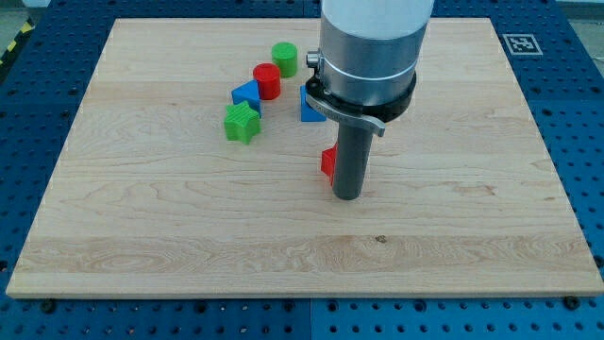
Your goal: Move the red star below the yellow heart
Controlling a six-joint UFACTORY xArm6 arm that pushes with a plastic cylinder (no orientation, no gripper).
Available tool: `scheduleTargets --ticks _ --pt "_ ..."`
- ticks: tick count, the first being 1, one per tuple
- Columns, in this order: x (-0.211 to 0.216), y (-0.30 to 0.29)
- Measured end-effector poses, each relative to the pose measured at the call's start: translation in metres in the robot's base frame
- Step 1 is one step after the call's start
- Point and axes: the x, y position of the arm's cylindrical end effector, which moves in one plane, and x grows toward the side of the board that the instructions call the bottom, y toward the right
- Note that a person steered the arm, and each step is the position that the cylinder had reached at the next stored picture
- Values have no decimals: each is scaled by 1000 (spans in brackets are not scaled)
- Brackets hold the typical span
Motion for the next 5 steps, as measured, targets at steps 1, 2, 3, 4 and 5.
scheduleTargets --ticks 1,2,3,4,5 --pt "8 -9" --pt "10 -39" --pt "-19 -31" --pt "-22 3" --pt "-23 22"
